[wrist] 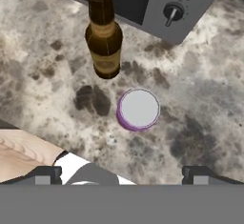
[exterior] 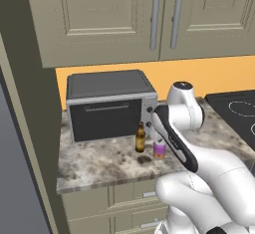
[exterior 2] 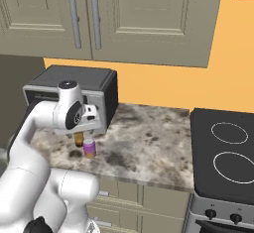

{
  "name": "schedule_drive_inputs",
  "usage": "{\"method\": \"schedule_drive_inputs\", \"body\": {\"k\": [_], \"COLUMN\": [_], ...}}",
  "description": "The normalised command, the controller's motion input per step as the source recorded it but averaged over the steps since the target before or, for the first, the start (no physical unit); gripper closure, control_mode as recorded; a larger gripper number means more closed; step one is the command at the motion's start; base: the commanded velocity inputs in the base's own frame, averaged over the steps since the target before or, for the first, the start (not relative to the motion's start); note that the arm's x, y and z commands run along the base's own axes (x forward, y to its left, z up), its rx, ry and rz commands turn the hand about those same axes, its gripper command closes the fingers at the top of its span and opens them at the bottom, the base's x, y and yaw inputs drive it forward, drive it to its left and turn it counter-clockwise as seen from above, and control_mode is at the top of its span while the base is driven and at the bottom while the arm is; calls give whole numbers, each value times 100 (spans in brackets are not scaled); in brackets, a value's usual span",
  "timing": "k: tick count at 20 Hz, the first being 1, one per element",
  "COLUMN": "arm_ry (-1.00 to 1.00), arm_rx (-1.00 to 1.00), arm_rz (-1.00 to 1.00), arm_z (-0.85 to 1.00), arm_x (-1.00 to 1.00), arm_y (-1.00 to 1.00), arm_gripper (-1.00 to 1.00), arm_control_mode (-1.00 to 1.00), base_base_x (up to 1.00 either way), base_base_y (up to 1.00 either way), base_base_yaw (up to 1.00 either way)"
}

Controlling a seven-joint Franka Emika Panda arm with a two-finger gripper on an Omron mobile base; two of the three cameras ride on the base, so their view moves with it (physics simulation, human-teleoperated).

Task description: Move the drinks to the dining counter.

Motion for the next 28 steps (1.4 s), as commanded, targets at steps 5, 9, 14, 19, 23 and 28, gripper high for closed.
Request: {"method": "schedule_drive_inputs", "body": {"k": [5,9,14,19,23,28], "arm_ry": [1,3,2,0,0,6], "arm_rx": [0,0,0,0,0,0], "arm_rz": [10,14,13,4,0,0], "arm_z": [0,0,-5,-24,-24,-11], "arm_x": [7,9,9,16,28,22], "arm_y": [0,0,0,0,0,0], "arm_gripper": [-100,-100,-100,-100,-100,-100], "arm_control_mode": [-100,-100,-100,-100,-100,-100], "base_base_x": [0,0,0,0,0,0], "base_base_y": [0,0,0,0,0,0], "base_base_yaw": [0,0,0,0,0,0]}}
